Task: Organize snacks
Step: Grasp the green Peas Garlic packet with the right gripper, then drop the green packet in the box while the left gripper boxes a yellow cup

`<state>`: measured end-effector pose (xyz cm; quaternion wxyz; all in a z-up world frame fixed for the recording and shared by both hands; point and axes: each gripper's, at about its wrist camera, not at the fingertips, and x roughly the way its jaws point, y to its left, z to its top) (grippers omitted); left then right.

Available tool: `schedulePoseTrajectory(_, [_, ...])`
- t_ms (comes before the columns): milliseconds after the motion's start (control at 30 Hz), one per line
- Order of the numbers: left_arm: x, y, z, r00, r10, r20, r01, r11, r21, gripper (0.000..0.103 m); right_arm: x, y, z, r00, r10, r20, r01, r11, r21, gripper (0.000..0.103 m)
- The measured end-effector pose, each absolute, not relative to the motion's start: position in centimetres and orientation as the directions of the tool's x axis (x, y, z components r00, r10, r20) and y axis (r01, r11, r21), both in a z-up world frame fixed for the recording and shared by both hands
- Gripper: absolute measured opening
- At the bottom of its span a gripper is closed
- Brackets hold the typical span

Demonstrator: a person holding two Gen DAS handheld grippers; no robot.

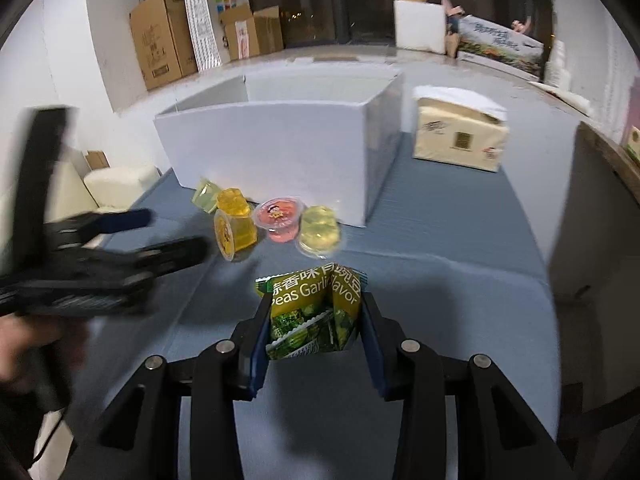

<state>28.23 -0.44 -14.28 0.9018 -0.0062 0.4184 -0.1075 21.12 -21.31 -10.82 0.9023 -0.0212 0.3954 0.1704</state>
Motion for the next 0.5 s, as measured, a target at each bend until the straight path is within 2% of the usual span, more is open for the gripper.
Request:
schedulePoseTrajectory(267, [30.7, -2.9, -16.9, 0.604, -0.179, -0.777, 0.216, 0.975, -0.056, 0.101, 17.4, -24.5, -9.0, 0.655, 0.311, -0.689, -0.294, 0.944, 0.147, 0.044])
schedulePoseTrajectory(300, [31.0, -3.1, -17.0, 0.594, -0.179, -0.784, 0.219, 0.974, -0.057, 0.097, 17.2, -24.6, -8.9, 0.657, 0.312, -0.686, -0.291, 0.945, 0.151, 0.044])
schedulePoseTrajectory(367, [31.3, -3.4, -17.1, 0.589, -0.17, -0.79, 0.22, 0.975, -0.046, 0.072, 17.0, -24.9, -8.9, 0.659, 0.317, -0.682, -0.291, 0.944, 0.157, 0.044])
schedulePoseTrajectory(467, [31.4, -3.8, -16.9, 0.593, -0.154, -0.79, 0.221, 0.975, -0.024, 0.053, 17.0, -24.8, -9.0, 0.654, 0.33, -0.68, -0.291, 0.94, 0.176, 0.044])
schedulePoseTrajectory(500, [31.4, -3.6, -16.8, 0.593, -0.154, -0.79, 0.219, 0.975, -0.025, 0.05, 17.0, -24.7, -9.0, 0.654, 0.332, -0.68, -0.293, 0.939, 0.178, 0.044])
